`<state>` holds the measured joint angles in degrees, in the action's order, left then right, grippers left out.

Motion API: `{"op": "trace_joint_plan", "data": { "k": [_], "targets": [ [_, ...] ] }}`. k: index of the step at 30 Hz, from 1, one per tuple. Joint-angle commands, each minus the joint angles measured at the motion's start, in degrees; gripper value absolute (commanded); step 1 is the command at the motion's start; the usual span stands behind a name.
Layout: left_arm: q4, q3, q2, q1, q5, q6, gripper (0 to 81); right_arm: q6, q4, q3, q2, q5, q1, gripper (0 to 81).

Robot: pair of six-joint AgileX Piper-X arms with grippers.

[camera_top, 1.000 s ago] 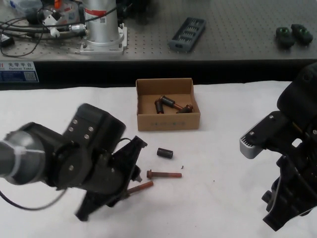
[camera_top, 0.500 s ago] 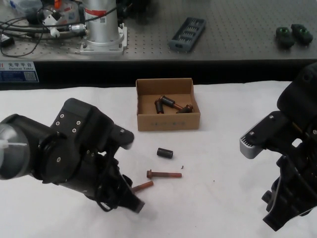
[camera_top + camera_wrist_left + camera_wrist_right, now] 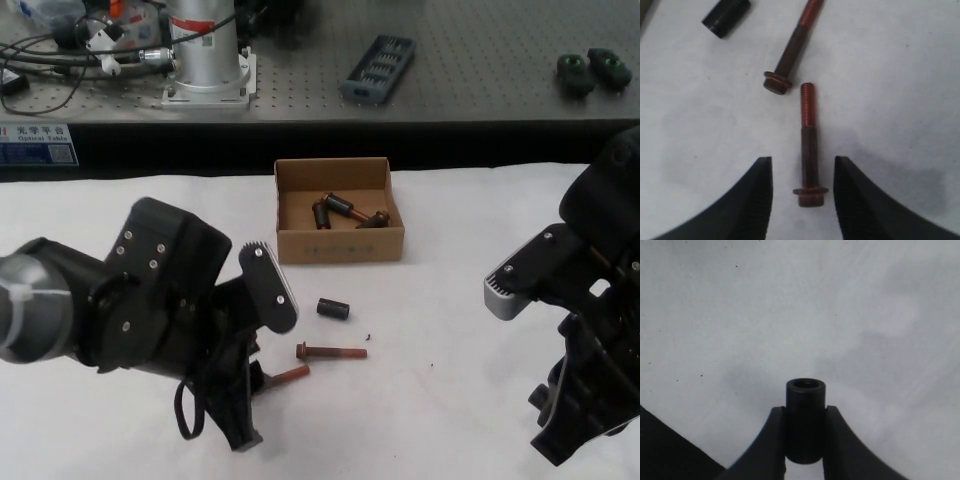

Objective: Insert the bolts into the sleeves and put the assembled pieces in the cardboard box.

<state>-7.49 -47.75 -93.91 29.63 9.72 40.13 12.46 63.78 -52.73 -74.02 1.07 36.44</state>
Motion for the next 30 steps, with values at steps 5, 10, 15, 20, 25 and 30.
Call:
{"op": "trace_joint_plan", "data": {
  "k": [5, 10, 15, 20, 25, 30],
  "targets": [
    [0.26, -0.20, -3.47, -0.26, 5.67, 0.63, 29.3, 0.41, -0.08, -0.17, 0.85, 0.99, -0.43, 2.8],
    [1.81, -0.20, -5.91, -0.26, 6.65, 0.63, 29.3, 0.41, -0.08, -0.17, 0.85, 0.99, -0.43, 2.8],
    [2.61, -0.20, -7.09, -0.26, 6.65, 0.58, 26.5, 0.41, -0.08, -0.17, 0.85, 0.99, -0.43, 2.8],
    [2.61, -0.20, -7.43, -0.26, 6.65, 0.58, 5.8, 0.41, -0.08, -0.17, 0.85, 0.99, -0.43, 2.8],
    [2.49, -0.20, -7.43, -0.26, 5.99, 3.04, 0.6, 0.41, -0.08, -0.17, 0.85, 0.99, -0.43, 2.8],
    [2.49, -0.20, -7.43, -0.26, 5.99, 11.74, 0.6, 0.41, -0.08, -0.17, 0.85, 0.99, -0.43, 2.8]
  ]
}}
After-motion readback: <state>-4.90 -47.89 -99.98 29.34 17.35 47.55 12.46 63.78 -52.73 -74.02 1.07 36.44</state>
